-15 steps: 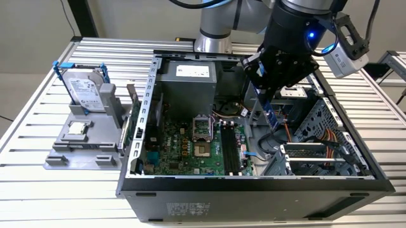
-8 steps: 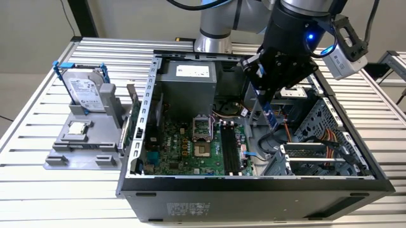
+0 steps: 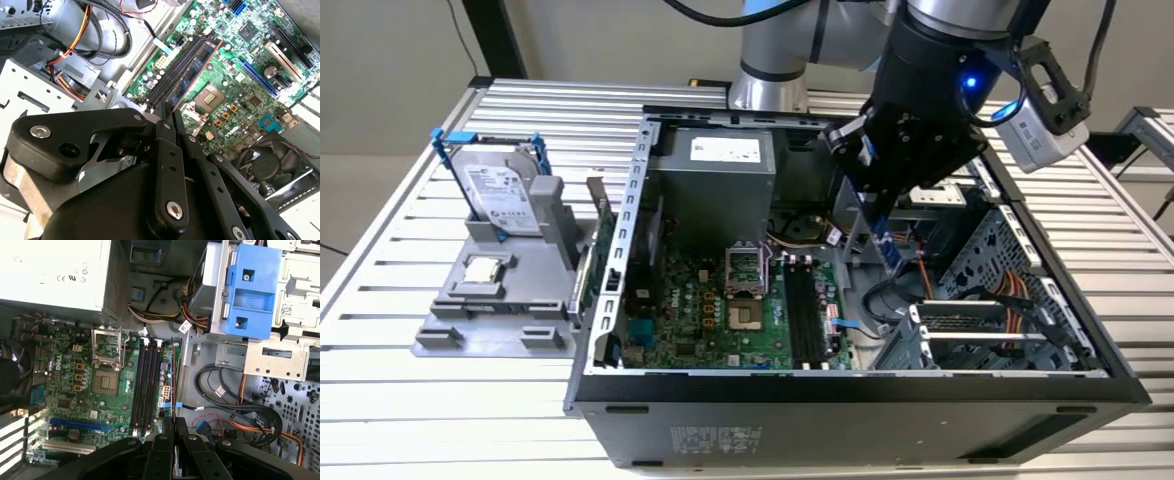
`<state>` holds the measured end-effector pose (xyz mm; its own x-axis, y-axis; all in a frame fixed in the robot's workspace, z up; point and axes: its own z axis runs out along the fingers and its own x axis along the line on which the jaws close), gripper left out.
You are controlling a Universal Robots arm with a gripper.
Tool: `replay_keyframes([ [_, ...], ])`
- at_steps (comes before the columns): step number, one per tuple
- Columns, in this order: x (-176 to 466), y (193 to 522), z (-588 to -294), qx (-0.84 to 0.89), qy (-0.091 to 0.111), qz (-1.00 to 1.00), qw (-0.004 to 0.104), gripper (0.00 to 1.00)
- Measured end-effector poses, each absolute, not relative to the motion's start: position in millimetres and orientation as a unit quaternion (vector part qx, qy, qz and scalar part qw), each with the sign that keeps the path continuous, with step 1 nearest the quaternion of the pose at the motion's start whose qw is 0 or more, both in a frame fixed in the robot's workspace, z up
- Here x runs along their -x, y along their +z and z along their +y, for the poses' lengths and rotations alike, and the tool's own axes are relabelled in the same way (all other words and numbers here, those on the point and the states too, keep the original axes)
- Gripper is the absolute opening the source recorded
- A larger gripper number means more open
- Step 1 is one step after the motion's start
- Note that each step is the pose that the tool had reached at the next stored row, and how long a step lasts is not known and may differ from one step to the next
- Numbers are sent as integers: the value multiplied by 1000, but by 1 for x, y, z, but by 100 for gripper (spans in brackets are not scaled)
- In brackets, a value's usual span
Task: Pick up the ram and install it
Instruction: 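Insert the ram into the slot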
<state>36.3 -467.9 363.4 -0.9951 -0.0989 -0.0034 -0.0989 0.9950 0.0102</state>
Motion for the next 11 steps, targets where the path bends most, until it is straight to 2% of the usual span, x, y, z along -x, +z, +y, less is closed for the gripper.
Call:
replay_keyframes([
  [11,-36,360,-468,39,5,999,1,0],
])
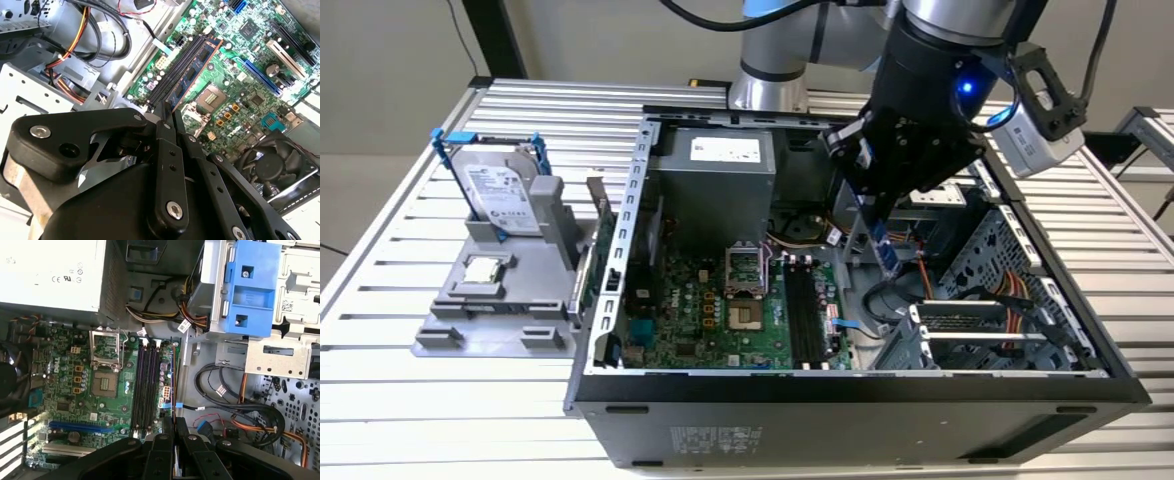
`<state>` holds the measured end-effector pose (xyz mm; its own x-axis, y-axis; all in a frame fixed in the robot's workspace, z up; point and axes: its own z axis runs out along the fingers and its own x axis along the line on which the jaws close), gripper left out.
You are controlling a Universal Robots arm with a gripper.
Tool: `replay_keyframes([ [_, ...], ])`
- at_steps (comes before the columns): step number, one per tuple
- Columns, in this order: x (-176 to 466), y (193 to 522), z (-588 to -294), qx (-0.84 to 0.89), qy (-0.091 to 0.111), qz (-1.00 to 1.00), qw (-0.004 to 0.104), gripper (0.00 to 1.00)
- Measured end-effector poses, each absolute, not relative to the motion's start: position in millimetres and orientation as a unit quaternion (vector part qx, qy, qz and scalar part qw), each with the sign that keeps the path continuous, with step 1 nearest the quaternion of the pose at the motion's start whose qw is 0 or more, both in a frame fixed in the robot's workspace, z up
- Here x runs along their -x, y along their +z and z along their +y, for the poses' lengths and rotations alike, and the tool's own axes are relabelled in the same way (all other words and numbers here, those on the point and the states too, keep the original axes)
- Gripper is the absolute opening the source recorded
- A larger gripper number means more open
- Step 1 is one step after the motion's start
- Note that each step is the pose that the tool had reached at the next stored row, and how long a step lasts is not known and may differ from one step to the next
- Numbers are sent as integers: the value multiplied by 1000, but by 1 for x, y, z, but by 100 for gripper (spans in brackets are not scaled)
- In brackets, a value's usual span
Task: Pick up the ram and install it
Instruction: 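Insert the ram into the slot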
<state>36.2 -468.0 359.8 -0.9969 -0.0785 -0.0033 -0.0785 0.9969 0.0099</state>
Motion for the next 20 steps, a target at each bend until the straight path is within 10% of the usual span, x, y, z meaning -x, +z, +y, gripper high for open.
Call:
replay_keyframes([
  [20,-36,351,-468,39,3,999,1,0],
])
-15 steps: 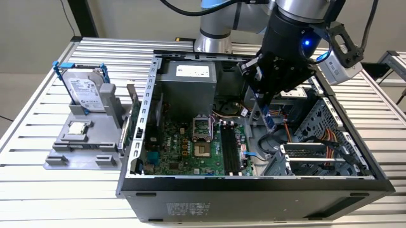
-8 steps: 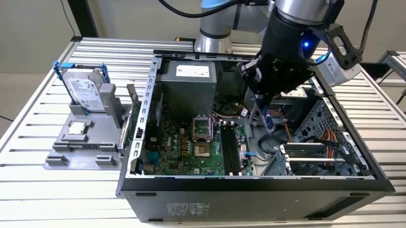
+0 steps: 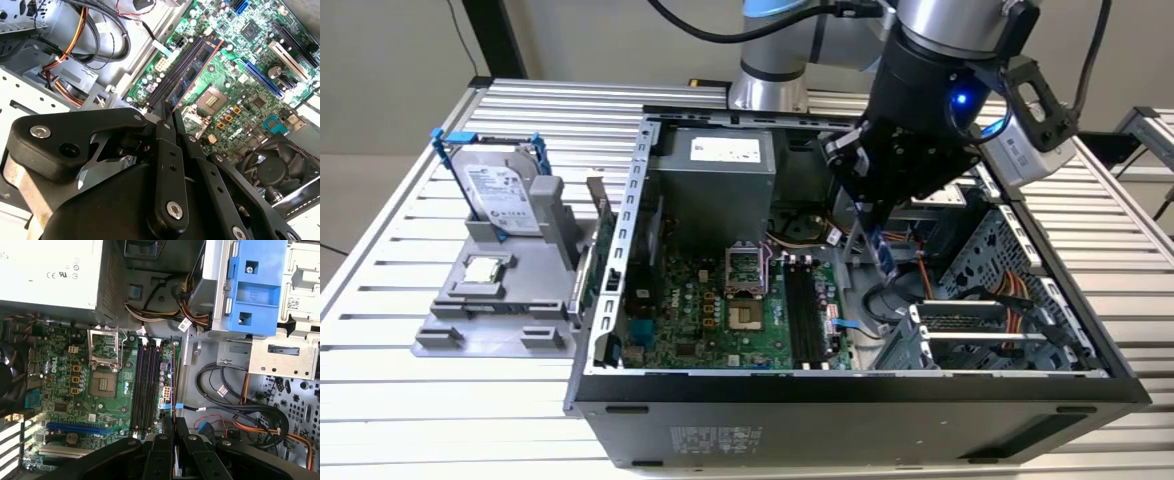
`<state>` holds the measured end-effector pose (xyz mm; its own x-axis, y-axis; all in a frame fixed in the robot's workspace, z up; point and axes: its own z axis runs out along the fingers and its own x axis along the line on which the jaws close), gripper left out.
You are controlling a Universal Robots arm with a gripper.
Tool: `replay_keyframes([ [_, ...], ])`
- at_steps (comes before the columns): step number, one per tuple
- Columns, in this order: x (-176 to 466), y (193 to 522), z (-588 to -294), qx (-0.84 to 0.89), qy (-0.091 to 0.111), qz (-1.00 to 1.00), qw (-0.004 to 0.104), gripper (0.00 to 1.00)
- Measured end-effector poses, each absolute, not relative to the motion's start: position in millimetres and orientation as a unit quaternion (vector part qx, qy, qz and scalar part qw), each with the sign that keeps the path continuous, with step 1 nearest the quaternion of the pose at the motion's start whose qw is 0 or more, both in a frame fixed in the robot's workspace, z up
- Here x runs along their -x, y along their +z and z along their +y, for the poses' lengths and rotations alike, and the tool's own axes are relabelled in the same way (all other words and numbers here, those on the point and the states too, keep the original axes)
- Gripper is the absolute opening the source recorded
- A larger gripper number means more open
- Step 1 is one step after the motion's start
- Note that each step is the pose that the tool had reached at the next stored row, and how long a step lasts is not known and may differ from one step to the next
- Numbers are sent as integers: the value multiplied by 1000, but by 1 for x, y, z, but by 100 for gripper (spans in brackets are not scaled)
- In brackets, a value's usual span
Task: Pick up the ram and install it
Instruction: 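Insert the ram into the slot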
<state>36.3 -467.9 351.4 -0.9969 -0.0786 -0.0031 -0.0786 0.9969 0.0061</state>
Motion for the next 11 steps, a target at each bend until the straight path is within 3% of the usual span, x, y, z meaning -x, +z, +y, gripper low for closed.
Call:
replay_keyframes([
  [11,-36,346,-468,39,1,999,1,0],
])
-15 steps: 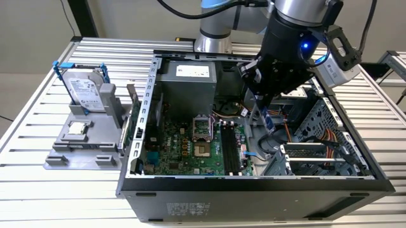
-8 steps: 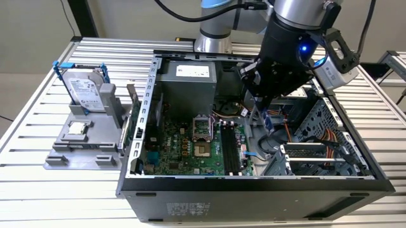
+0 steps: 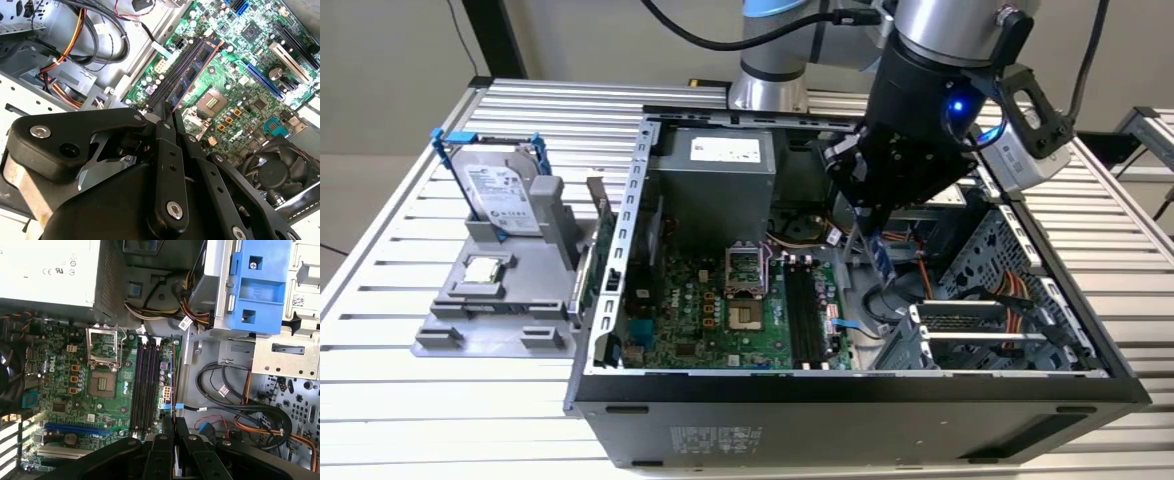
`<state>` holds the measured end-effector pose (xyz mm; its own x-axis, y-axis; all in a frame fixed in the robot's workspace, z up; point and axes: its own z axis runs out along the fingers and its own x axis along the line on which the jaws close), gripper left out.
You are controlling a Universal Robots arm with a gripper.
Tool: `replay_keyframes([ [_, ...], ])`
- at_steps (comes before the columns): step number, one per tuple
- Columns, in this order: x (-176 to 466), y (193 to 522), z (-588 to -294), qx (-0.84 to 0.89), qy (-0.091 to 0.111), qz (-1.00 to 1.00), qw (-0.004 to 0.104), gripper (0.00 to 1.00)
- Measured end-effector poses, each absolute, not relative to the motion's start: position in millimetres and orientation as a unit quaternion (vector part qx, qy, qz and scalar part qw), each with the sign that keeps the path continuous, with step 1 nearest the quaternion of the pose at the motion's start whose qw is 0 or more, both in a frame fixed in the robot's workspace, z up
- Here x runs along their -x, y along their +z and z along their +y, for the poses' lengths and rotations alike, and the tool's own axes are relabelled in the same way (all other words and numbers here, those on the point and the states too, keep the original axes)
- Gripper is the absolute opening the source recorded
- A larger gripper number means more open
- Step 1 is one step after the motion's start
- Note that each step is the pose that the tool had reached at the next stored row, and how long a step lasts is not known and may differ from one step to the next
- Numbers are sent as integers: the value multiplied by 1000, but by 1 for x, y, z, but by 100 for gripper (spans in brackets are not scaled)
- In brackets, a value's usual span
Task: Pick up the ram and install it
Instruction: 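Insert the ram into the slot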
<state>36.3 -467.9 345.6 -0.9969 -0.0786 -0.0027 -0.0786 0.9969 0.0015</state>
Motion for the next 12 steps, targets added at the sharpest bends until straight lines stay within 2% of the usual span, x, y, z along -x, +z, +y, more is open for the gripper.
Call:
replay_keyframes([
  [12,-36,338,-468,39,-1,999,1,0],
])
